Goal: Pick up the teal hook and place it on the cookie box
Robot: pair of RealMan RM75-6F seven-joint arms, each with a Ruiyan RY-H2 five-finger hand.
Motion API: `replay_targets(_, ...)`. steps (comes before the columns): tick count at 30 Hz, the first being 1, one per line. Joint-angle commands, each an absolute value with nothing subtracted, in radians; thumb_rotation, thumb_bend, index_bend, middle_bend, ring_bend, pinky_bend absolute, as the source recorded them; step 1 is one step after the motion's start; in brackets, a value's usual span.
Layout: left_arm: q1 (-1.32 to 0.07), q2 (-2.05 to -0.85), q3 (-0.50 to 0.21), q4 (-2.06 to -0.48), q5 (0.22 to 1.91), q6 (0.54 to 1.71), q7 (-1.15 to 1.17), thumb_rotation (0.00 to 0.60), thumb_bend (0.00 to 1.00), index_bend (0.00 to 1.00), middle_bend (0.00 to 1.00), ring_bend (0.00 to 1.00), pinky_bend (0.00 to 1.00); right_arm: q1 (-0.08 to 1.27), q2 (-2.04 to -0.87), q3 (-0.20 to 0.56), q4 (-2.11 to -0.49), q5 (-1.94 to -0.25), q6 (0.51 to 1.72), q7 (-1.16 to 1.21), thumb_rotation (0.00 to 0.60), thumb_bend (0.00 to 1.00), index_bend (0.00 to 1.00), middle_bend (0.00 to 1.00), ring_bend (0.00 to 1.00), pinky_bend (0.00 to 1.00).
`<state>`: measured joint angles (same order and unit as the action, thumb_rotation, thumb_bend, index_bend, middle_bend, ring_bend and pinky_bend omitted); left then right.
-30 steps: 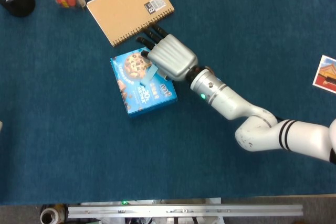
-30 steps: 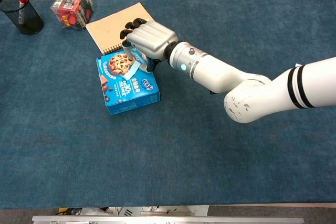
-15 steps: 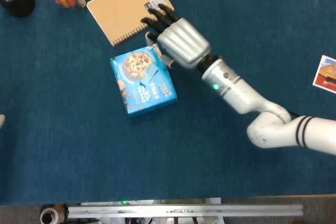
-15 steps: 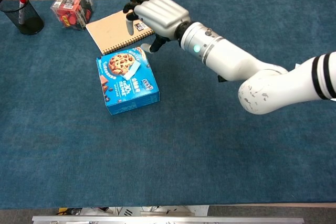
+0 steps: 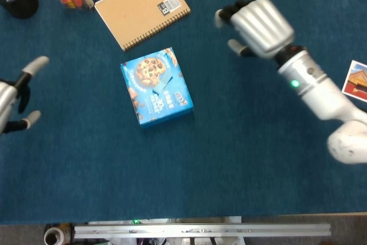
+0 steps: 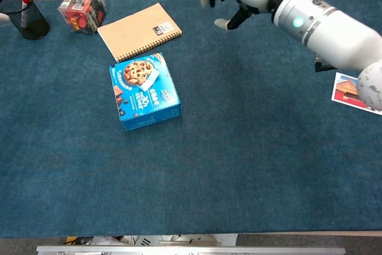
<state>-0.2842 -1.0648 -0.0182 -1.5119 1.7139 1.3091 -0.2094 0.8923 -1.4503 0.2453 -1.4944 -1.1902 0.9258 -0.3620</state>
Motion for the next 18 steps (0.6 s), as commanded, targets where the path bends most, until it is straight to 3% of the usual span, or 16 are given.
replay_targets(1, -0.346, -1.048, -0.002, -1.511, 1.751, 1.230, -0.219, 0.600, 0.24, 0.21, 1.00, 0.98, 0.94, 0.866, -1.401, 0.239, -1.532, -1.156, 0.937, -0.388, 0.600, 0.27, 0.43, 0.73, 0.71, 0.87)
replay_targets(6, -0.422, -1.031, 0.014, -1.559, 1.758, 1.116, -0.223, 0.600, 0.41, 0.26, 1.00, 1.00, 1.00, 0.845, -1.370, 0.235, -1.541, -1.152, 0.967, -0.393, 0.600, 0.31, 0.44, 0.89, 0.84, 0.99)
replay_targets(10, -0.475, -1.042, 0.007, -1.584, 1.755, 1.066, -0.220, 0.600, 0.55, 0.27, 1.00, 1.00, 1.00, 0.832, -1.348, 0.224, -1.549, -1.140, 0.966, -0.395, 0.600, 0.35, 0.45, 0.96, 0.93, 1.00)
replay_targets(18, -0.575, -1.070, -0.023, -1.624, 1.705, 0.942, -0.166, 0.600, 0.70, 0.17, 1.00, 1.00, 1.00, 0.813, -1.332, 0.201, -1.544, -1.129, 0.963, -0.397, 0.600, 0.46, 0.45, 1.00, 1.00, 1.00)
